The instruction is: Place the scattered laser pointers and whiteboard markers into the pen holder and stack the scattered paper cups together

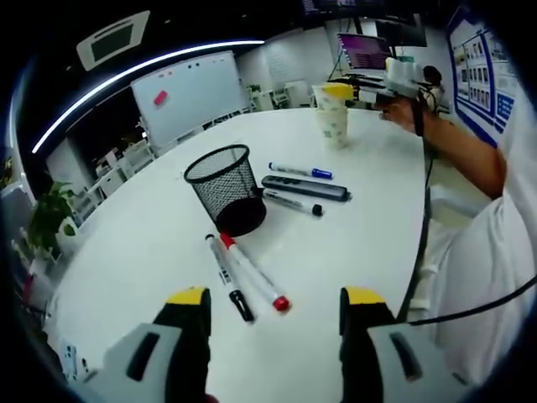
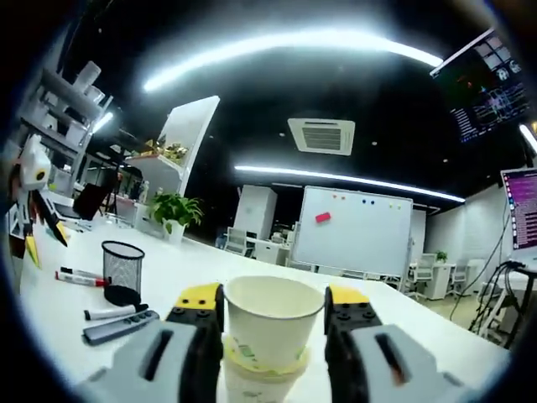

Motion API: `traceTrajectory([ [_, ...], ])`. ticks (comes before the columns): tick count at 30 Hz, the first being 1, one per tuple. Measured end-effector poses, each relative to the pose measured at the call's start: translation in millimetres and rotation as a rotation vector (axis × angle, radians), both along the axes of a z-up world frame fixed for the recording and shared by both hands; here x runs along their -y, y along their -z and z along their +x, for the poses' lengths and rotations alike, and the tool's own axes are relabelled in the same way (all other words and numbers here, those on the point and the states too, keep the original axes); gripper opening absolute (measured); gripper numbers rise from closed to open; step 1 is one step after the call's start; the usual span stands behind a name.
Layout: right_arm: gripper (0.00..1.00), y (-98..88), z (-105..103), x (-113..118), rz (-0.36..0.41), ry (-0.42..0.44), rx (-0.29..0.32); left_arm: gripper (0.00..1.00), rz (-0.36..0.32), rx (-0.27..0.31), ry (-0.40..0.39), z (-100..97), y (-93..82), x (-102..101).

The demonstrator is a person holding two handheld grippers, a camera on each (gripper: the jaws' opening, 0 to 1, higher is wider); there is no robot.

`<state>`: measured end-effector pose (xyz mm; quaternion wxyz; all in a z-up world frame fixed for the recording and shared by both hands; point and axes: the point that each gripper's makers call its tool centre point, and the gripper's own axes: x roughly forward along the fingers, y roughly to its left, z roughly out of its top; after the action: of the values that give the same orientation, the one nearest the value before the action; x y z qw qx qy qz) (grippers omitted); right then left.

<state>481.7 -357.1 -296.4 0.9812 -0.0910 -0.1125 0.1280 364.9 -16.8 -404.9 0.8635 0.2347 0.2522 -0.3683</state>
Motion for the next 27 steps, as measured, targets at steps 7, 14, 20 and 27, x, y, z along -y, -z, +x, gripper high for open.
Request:
traceTrajectory([
  [7, 0.47, 3.3, 2.1, 2.5, 0.007, 0.002, -0.012, 0.63, 0.001, -0.001, 0.003, 0.5, 0.3, 1.0],
  [14, 0.47, 8.1, 3.7, 1.3, 0.005, -0.003, -0.026, 0.63, 0.005, 0.0, 0.005, 0.5, -0.3, 1.2],
  [20, 0.47, 8.7, 4.7, 0.9, 0.001, -0.005, -0.032, 0.63, 0.007, 0.002, 0.008, 0.7, -1.3, 1.4],
  [27, 0.47, 10.6, 6.1, 1.2, -0.004, -0.003, -0.041, 0.63, 0.006, 0.003, 0.01, 0.3, -1.8, 1.2],
])
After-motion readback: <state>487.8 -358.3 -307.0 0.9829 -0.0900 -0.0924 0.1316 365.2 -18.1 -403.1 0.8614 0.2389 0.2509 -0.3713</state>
